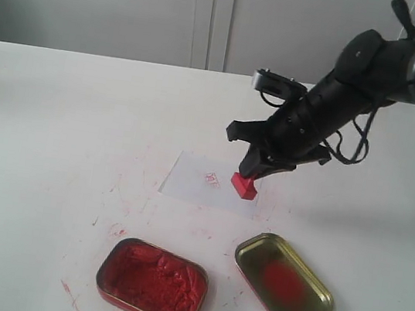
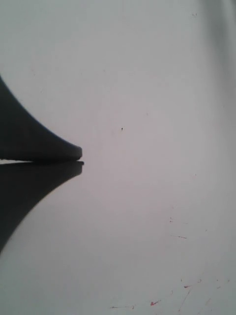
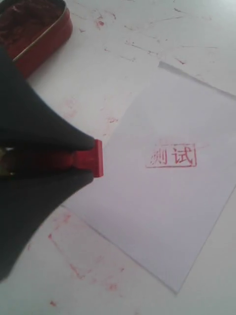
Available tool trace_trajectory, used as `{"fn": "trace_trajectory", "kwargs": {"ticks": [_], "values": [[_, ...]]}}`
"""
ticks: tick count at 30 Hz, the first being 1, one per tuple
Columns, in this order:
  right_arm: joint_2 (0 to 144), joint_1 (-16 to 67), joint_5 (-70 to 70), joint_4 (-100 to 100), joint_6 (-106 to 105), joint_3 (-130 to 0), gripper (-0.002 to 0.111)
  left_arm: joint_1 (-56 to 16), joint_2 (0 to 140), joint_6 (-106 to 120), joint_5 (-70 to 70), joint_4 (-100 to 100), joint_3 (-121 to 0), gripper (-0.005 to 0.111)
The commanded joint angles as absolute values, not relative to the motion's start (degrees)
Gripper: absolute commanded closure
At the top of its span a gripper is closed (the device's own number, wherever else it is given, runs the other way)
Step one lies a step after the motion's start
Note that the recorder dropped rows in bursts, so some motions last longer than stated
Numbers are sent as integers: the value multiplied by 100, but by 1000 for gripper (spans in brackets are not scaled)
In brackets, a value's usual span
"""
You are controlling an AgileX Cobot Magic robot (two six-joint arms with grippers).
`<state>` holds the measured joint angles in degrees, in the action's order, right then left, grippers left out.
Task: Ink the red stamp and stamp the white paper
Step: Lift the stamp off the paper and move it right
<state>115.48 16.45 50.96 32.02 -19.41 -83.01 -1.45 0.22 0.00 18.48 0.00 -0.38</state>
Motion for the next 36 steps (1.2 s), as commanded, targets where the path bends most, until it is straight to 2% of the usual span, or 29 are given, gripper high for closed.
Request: {"fn": "trace_trajectory", "kwargs": {"ticks": [1,6,15,36], "values": [[11137,1215,4958,3868,-2609,-7767,108,-133,0,0,1893,-36,0,107],[10848,548,4969,4611,-3480,-7075,108,-133,0,0,1893,-36,0,107],[10905,-172,5018,6524,-5122,-6195,108,-133,0,0,1893,-36,0,107],[11616,-236,4714,6963,-5380,-6150,108,-133,0,0,1893,-36,0,107]]}}
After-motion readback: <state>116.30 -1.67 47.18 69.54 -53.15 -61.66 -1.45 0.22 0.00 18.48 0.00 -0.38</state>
